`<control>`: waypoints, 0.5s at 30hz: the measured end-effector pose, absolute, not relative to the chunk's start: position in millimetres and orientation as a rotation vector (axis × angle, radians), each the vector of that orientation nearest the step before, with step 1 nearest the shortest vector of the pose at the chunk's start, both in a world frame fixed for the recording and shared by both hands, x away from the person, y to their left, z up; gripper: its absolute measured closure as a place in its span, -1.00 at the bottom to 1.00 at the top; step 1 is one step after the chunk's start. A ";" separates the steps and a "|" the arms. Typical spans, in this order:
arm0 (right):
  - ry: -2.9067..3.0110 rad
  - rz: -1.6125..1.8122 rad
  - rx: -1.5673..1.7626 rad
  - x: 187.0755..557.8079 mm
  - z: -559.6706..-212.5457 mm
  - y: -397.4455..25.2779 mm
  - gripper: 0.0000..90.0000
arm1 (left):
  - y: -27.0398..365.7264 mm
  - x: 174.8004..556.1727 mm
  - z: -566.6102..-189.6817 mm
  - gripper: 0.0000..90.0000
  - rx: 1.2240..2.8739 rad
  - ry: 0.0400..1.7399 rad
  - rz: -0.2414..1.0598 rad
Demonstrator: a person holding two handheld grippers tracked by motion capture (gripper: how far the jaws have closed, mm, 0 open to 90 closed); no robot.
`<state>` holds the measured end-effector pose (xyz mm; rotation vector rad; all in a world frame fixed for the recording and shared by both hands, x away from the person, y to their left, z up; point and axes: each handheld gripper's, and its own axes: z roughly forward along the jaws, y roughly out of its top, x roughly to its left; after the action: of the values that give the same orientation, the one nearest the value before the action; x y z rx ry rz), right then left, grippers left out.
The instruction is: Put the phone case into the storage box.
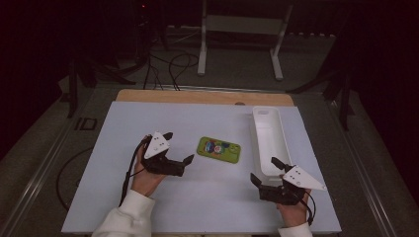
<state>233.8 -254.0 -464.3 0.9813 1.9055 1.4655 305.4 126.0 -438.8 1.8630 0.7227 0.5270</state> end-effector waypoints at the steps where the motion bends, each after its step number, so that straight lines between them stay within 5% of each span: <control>1: 1.906 1.466 0.980 234.0 -464.4 -254.1 -0.81 | 120.8 308.7 -440.8 -1.00 1.867 0.719 0.519; 15: 1.907 1.466 0.979 233.8 -464.5 -253.4 -0.81 | 105.2 327.8 -443.4 -1.00 1.867 0.725 0.512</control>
<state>233.8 -253.4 -464.5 0.9792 1.9075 1.4663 327.8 105.2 -443.4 1.8670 0.7245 0.5115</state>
